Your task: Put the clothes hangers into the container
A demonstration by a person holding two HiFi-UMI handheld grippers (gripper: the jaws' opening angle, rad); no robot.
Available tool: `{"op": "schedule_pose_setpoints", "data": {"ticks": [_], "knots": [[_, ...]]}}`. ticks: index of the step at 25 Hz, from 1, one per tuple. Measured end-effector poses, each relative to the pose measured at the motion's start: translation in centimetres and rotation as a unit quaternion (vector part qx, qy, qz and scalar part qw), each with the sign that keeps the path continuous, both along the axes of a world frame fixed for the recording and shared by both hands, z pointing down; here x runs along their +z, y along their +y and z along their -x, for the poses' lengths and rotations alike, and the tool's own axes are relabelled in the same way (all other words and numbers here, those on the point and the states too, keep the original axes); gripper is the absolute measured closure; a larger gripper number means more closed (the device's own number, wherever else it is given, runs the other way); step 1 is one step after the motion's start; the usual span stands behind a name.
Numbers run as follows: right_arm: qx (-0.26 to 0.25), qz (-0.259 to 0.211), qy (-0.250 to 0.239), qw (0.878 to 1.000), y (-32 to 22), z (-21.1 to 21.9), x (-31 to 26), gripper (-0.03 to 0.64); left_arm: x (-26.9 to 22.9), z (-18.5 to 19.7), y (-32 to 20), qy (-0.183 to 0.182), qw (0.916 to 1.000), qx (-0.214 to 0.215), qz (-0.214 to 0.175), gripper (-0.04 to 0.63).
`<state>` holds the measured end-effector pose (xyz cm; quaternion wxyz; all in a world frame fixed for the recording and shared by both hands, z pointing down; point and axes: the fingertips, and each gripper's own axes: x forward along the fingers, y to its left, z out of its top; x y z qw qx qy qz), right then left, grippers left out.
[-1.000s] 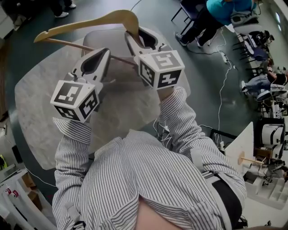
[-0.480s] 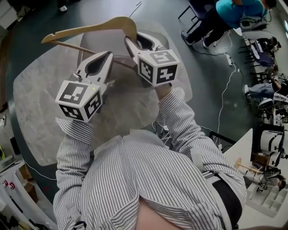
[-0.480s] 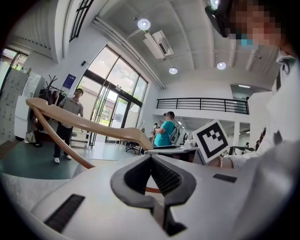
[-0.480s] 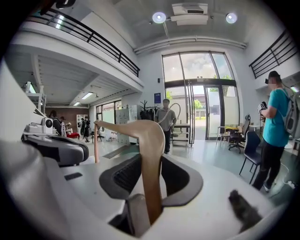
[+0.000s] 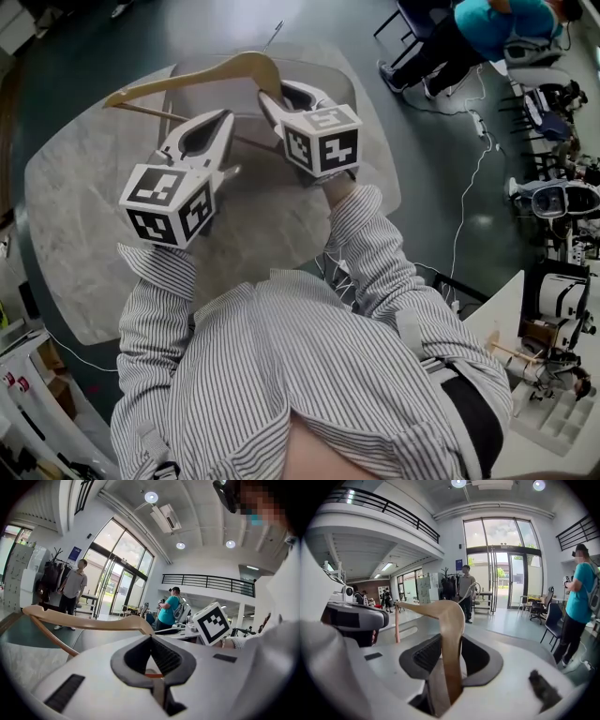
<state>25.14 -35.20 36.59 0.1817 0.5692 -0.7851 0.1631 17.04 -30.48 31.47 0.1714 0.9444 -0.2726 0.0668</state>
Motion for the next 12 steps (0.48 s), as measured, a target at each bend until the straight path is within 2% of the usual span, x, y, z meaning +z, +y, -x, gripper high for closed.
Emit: {"op": "schedule_pose_setpoints", "data": {"ticks": [7,12], "knots": [[-0.006,0.028,0.018,0.999,-0.1,-0.3,1.0,0.479,1.2,-0.6,-0.5,-0.036,0.9991,0.006,0.024,0.586],[-0.016,0.059,0.003,0.998,-0.2,-0.3,2.3,0.479,2.4,-1.8,-1.1,-0.068,0.9962,0.031,0.044,0.586]]}}
